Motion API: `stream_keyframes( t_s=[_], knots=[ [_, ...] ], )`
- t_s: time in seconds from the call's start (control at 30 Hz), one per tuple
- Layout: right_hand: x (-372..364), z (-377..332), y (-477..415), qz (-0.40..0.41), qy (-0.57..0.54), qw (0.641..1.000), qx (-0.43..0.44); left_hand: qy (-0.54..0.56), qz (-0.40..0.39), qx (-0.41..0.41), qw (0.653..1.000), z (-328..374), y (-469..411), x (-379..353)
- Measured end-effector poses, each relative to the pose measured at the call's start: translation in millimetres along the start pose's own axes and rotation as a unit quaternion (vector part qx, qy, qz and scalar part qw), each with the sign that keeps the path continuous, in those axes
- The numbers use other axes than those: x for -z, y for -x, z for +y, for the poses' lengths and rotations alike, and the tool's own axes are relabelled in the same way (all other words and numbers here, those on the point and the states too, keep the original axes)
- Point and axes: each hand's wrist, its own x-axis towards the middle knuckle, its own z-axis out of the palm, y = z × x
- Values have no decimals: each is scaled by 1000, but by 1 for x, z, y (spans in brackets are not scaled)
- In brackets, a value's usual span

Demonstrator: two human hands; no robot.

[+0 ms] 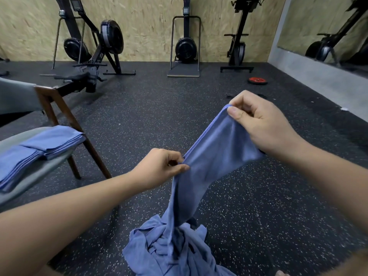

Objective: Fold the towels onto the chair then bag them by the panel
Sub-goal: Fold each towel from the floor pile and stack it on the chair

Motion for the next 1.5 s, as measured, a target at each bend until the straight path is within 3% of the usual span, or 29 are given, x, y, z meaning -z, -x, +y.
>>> stream_keyframes(
  t_s=[0.17, 0.33, 0.7, 0.93, 1.1, 1.33, 1.5],
  knots=[
    [8, 21, -4, 13, 35, 998, -59, -32, 21, 17, 999, -7, -1, 14],
    [-4, 23, 0, -4, 29, 996, -88, -72, 40, -23, 996, 7, -5, 30],
    [-50, -12, 25, -241, 82, 965, -61, -23, -3, -104, 994, 55, 0, 37],
    [-41, -14, 23, -247, 76, 965, -45, -21, -30, -110, 993, 49, 5, 29],
    [-37, -17, 20, -250, 79, 965, -31, -84, -77, -121, 986, 32, 6, 11],
    [-13, -10, 8, -158, 87, 983, -38, -141, -96, -78, 982, -11, 6, 4],
    [0, 12, 5, -115, 131, 983, -61, -184, -78, 0, 980, -40, 0, 27]
  ],
)
